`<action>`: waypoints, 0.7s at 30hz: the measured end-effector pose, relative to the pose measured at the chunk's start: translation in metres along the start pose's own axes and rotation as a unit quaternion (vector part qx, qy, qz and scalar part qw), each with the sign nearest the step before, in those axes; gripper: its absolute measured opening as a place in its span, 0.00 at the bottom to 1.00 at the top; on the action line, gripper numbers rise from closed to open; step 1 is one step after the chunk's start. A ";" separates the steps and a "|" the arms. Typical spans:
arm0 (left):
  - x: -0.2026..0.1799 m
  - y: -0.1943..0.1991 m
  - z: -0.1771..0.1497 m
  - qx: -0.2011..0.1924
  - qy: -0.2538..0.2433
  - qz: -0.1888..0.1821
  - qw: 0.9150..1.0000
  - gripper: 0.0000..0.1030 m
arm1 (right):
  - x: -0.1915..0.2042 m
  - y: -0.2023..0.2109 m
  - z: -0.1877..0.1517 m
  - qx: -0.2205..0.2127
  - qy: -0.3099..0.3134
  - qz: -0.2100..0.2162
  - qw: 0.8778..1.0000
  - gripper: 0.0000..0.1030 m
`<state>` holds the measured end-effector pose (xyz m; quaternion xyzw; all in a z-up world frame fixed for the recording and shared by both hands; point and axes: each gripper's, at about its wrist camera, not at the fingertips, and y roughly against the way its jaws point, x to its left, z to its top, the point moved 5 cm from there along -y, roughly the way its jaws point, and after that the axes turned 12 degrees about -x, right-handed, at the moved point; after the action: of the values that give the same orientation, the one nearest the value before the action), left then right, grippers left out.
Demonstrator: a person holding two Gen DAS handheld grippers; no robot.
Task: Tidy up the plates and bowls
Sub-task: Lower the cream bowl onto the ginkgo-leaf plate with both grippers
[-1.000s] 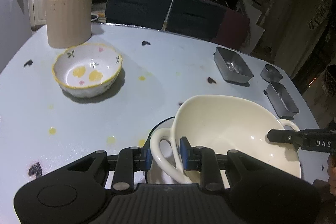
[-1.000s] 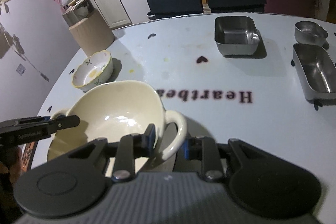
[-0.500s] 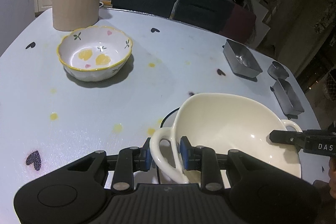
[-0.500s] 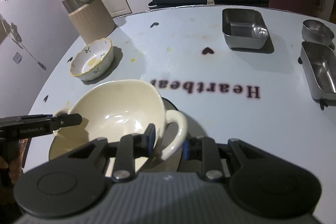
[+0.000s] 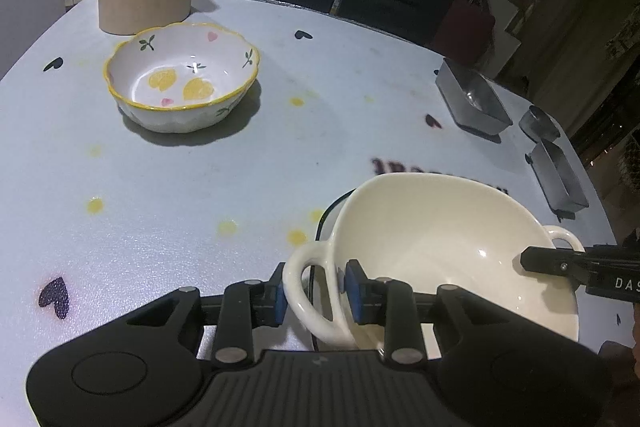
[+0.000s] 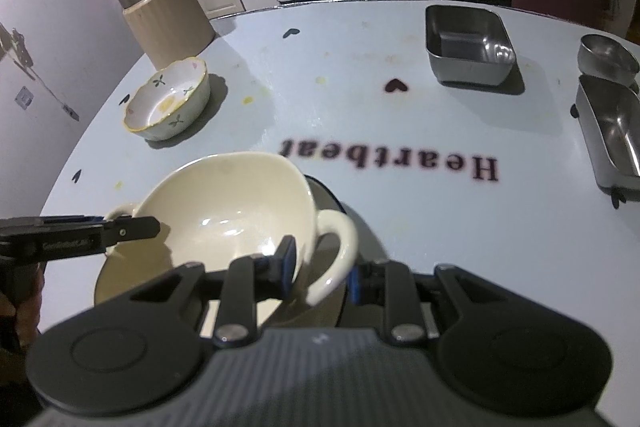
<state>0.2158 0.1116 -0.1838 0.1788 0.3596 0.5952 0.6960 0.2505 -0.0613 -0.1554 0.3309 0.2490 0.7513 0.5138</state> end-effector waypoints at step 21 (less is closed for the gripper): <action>0.003 -0.012 -0.001 0.010 -0.004 0.001 1.000 0.33 | 0.001 -0.005 -0.001 0.013 0.008 -0.001 1.000 0.30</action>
<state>0.2230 0.1112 -0.1934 0.1887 0.3624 0.5918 0.6949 0.2525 -0.0585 -0.1591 0.3312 0.2632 0.7501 0.5083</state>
